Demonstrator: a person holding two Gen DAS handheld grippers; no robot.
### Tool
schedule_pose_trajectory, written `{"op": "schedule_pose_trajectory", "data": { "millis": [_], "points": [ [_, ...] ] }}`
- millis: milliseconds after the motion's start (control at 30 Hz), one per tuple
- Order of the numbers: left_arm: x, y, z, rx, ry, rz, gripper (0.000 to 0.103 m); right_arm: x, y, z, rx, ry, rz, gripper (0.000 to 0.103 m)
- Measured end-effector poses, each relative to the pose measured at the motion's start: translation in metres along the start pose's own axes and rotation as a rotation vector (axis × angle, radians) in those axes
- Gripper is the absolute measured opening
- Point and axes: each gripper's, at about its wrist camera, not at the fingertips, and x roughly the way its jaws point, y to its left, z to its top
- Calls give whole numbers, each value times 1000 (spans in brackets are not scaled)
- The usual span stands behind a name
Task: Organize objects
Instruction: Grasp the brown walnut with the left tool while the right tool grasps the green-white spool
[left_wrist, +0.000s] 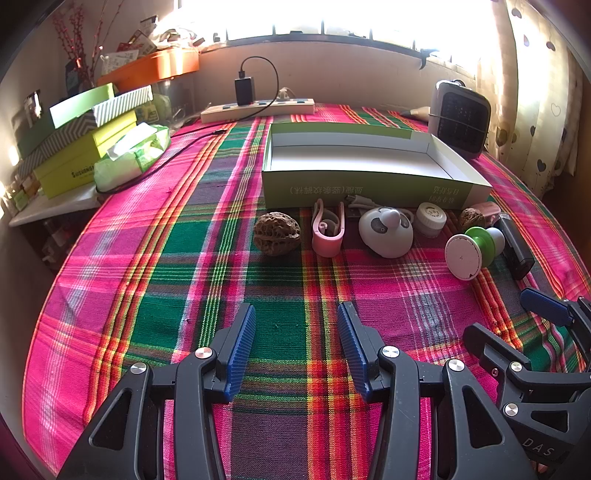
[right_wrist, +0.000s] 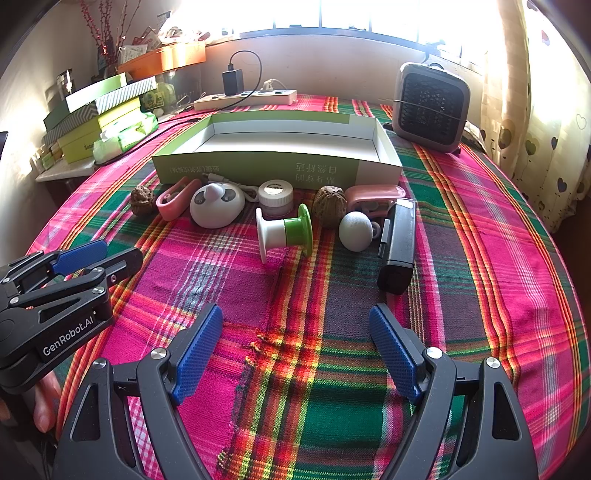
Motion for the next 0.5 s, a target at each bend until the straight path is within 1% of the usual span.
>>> {"op": "schedule_pose_trajectory", "data": {
  "millis": [500],
  "points": [
    [-1, -2, -1, 2, 0, -4, 45, 0, 0, 0, 1, 0, 2, 82]
  ]
}}
